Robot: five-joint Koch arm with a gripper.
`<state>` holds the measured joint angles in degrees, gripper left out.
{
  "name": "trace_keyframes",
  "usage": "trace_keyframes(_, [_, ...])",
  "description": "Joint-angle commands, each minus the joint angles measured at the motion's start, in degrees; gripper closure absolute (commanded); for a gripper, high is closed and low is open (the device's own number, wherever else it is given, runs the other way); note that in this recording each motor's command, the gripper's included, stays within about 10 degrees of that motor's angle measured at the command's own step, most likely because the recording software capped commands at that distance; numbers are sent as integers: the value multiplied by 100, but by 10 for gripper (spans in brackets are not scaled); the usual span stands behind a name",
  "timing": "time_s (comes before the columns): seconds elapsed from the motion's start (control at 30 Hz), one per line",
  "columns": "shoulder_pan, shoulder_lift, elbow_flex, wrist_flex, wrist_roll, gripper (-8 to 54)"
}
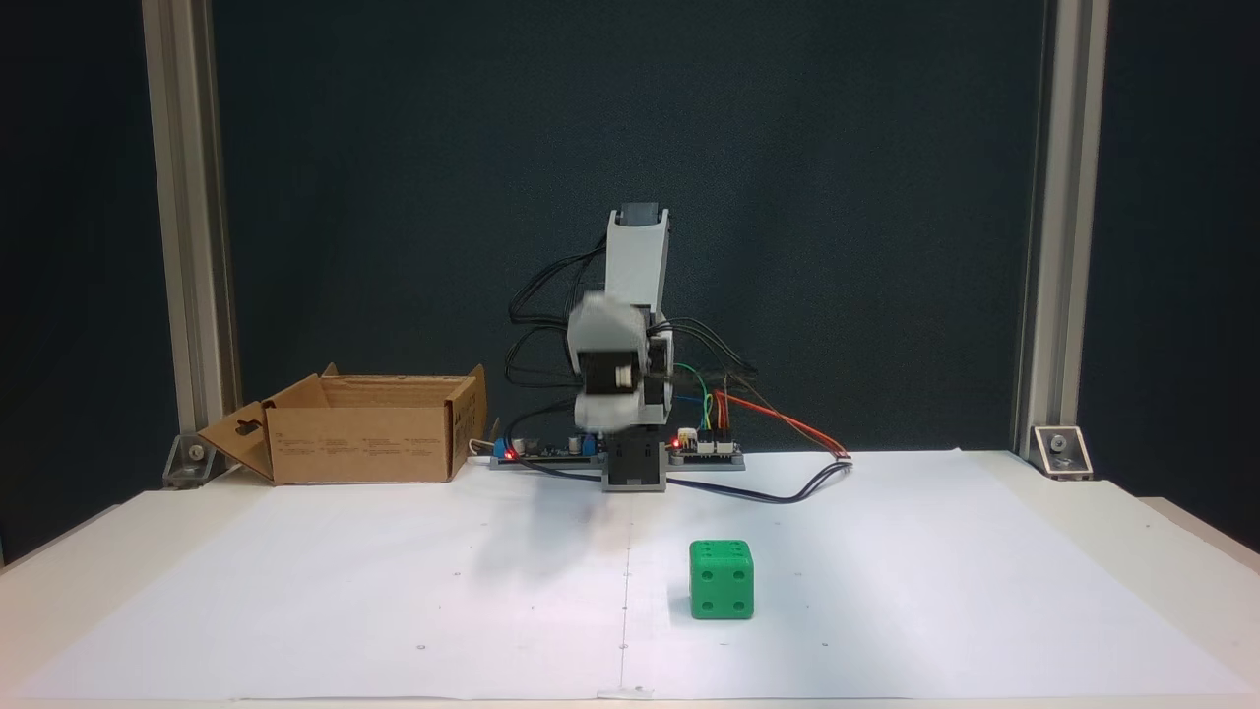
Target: Grasp a green dice and put it in the bin.
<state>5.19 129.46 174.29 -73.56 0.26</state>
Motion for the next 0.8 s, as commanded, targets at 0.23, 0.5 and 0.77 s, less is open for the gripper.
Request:
trace_keyframes(0.23, [290,633,-1828,3593,-299,23])
trace_keyframes(0.5, [149,615,-3946,6748,-281,24])
trace_keyframes(0.77, [-281,360,-5502,9736,-70,24])
